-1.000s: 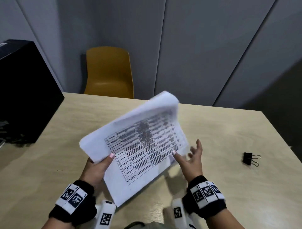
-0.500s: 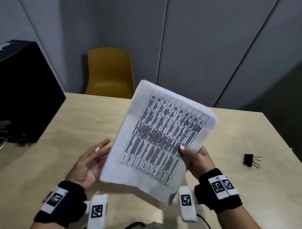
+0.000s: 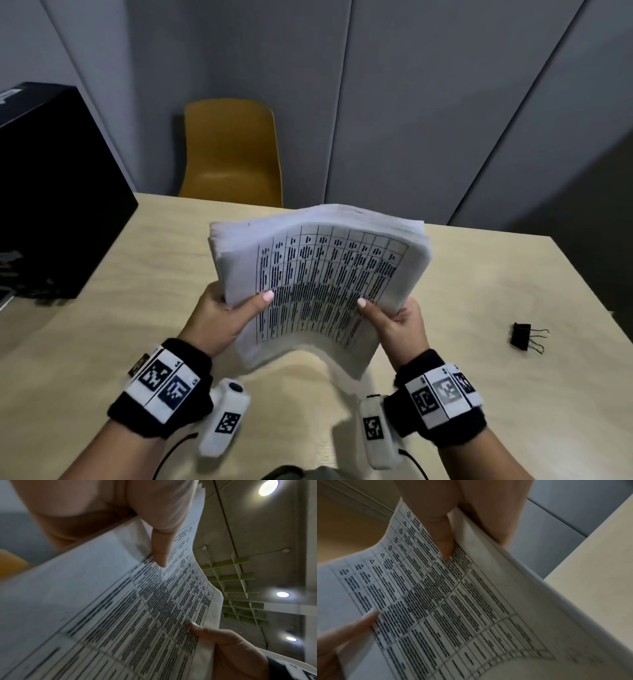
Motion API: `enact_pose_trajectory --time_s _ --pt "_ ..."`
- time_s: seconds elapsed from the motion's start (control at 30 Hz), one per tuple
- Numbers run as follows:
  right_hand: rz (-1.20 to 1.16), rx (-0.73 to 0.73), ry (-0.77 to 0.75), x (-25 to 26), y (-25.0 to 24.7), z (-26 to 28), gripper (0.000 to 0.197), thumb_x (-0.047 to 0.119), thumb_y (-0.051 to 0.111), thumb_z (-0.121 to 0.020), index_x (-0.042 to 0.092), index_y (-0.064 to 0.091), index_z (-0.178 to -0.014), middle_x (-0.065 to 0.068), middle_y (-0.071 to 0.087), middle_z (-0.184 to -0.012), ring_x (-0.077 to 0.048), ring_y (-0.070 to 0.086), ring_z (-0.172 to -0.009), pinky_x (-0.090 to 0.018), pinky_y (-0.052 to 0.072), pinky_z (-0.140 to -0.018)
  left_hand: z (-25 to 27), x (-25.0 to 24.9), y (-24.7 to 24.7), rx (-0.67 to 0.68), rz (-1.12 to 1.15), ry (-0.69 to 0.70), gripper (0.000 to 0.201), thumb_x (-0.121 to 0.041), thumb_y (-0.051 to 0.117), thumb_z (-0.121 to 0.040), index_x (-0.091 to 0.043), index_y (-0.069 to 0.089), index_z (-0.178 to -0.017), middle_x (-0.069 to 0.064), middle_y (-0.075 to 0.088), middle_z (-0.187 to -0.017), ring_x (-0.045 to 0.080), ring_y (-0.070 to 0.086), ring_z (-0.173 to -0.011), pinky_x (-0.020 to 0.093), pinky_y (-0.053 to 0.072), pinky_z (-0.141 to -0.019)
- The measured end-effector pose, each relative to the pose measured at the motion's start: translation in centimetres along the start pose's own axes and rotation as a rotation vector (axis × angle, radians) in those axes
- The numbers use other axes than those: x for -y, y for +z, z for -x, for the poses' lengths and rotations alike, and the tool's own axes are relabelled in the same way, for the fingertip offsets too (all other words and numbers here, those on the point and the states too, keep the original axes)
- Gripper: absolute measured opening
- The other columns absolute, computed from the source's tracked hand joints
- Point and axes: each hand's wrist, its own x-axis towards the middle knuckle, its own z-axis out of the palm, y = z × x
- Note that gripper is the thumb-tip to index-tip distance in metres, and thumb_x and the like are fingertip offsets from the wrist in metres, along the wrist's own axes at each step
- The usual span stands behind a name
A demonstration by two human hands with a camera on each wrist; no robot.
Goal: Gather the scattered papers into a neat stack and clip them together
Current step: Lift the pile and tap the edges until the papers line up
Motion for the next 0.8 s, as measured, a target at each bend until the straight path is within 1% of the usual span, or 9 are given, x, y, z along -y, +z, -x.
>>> enact_pose_trajectory --time_s 0.1,0.2,0.33,0.43,0.5,0.57,0.63,0.7,0.8 --pt "-0.006 -0.045 -0.03 0.5 -0.4 -0.2 0.034 -0.01 0.068 -0.074 0.013 0.062 -0.098 0.004 0.074 -0.082 -0.009 0.069 -0.08 -0.033 0.059 -0.075 -0.4 -0.3 -0.7 -0.043 0.013 0.124 0.049 -0.028 0.083 -0.054 -0.03 0.068 -0.101 -0.026 0.07 -0.098 -0.004 0.064 -0.096 0.014 0.05 -0.084" --pt "0.002 -0.039 -0.058 0.7 -1.0 -0.6 0.052 -0.014 0.068 -0.072 0.018 0.056 -0.11 0.013 0.069 -0.092 0.004 0.065 -0.083 -0.019 0.055 -0.075 -0.7 0.4 -1.1 -0.05 0.027 0.163 0.072 -0.036 0.085 -0.053 -0.017 0.057 -0.116 -0.021 0.069 -0.105 -0.002 0.063 -0.096 0.01 0.047 -0.084" --pt "0.018 -0.057 -0.095 0.7 -0.5 -1.1 0.028 -0.009 0.069 -0.073 0.017 0.068 -0.083 0.014 0.074 -0.072 0.0 0.067 -0.071 -0.02 0.054 -0.065 -0.7 0.6 0.7 -0.143 -0.063 0.188 0.019 -0.018 0.07 -0.078 -0.023 0.063 -0.095 -0.033 0.069 -0.084 -0.005 0.063 -0.082 0.005 0.046 -0.074" --pt "0.033 -0.058 -0.141 0.8 -0.2 -1.1 0.029 -0.008 0.065 -0.079 0.02 0.069 -0.08 0.014 0.074 -0.073 -0.001 0.067 -0.071 -0.018 0.054 -0.064 -0.9 0.0 0.9 -0.202 -0.063 0.162 0.018 -0.017 0.069 -0.08 -0.03 0.062 -0.092 -0.031 0.069 -0.079 -0.01 0.063 -0.085 0.004 0.046 -0.074" --pt "0.064 -0.039 -0.146 0.9 -0.1 -0.8 0.025 0.003 0.067 -0.076 0.022 0.063 -0.093 0.016 0.074 -0.082 0.001 0.067 -0.079 -0.018 0.054 -0.069 -0.7 -0.4 0.9 -0.212 -0.1 0.167 0.031 -0.034 0.067 -0.073 -0.029 0.059 -0.103 -0.021 0.069 -0.092 -0.008 0.062 -0.092 0.006 0.046 -0.079" --pt "0.122 -0.08 -0.211 1.2 0.2 -0.2 0.052 0.013 0.066 -0.074 0.029 0.048 -0.121 0.013 0.068 -0.11 -0.006 0.063 -0.103 -0.024 0.052 -0.087 -0.3 -0.7 1.1 -0.26 -0.128 0.254 0.051 -0.024 0.062 -0.075 -0.026 0.043 -0.122 -0.015 0.057 -0.111 -0.014 0.055 -0.096 0.004 0.042 -0.083" --pt "0.226 -0.161 -0.355 2.0 0.5 0.2 0.082 0.011 0.061 -0.076 0.04 0.021 -0.141 -0.004 0.052 -0.132 -0.021 0.052 -0.121 -0.036 0.042 -0.105 0.0 -1.0 1.3 -0.334 -0.224 0.396 0.074 -0.01 0.055 -0.079 -0.034 0.021 -0.139 0.001 0.051 -0.123 -0.012 0.049 -0.109 0.007 0.039 -0.093" --pt "0.394 -0.208 -0.516 2.9 0.9 0.3 0.087 -0.001 0.055 -0.075 0.035 0.019 -0.145 -0.008 0.047 -0.127 -0.008 0.046 -0.121 -0.023 0.036 -0.107 0.1 -1.2 1.5 -0.379 -0.495 0.571 0.081 -0.003 0.05 -0.082 -0.042 0.015 -0.143 0.011 0.042 -0.134 -0.012 0.035 -0.124 0.007 0.032 -0.101" --pt "0.627 -0.22 -0.625 3.8 1.1 0.4 0.063 -0.008 0.053 -0.074 0.016 0.048 -0.132 -0.014 0.045 -0.123 0.012 0.037 -0.114 -0.002 0.026 -0.1 0.2 -1.8 1.6 -0.355 -0.67 0.597 0.066 0.013 0.047 -0.08 -0.025 0.041 -0.134 0.025 0.043 -0.131 -0.009 0.034 -0.118 -0.004 0.026 -0.096"
